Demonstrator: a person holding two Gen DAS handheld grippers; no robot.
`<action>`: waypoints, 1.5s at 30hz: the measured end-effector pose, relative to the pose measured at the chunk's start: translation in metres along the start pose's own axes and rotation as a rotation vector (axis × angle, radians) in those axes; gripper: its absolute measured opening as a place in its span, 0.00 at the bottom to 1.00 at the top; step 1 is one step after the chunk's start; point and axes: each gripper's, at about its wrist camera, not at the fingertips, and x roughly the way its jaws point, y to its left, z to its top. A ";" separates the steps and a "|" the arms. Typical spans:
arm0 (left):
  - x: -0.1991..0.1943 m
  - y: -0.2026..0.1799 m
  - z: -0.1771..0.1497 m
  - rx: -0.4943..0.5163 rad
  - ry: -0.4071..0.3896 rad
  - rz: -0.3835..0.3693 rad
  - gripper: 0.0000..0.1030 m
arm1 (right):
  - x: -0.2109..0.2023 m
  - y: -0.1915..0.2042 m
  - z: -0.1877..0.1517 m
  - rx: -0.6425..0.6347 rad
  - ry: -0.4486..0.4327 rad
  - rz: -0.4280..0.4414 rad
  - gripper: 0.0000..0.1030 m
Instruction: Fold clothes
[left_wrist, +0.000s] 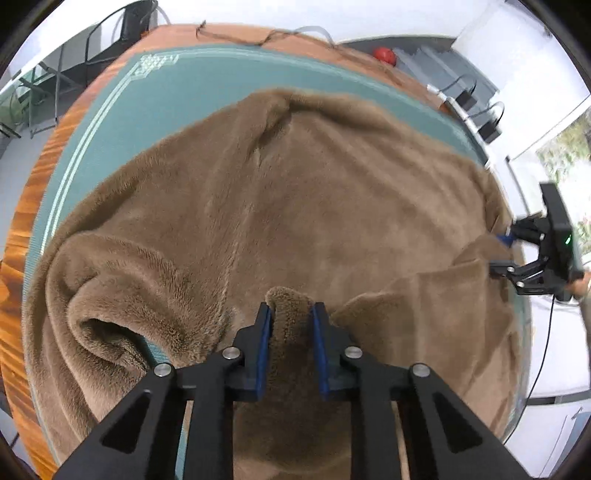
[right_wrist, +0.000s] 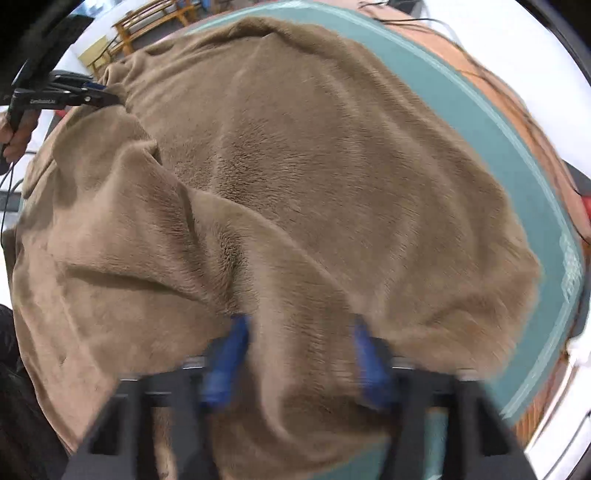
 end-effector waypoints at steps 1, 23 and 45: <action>-0.011 -0.003 0.003 -0.007 -0.031 -0.013 0.21 | -0.005 -0.002 -0.004 0.006 -0.005 -0.032 0.28; 0.019 0.022 0.074 -0.141 -0.051 0.082 0.37 | -0.086 -0.083 -0.076 0.491 -0.294 -0.328 0.79; 0.068 0.011 0.053 -0.071 0.052 0.165 0.69 | -0.008 -0.119 -0.026 0.600 0.029 -0.290 0.79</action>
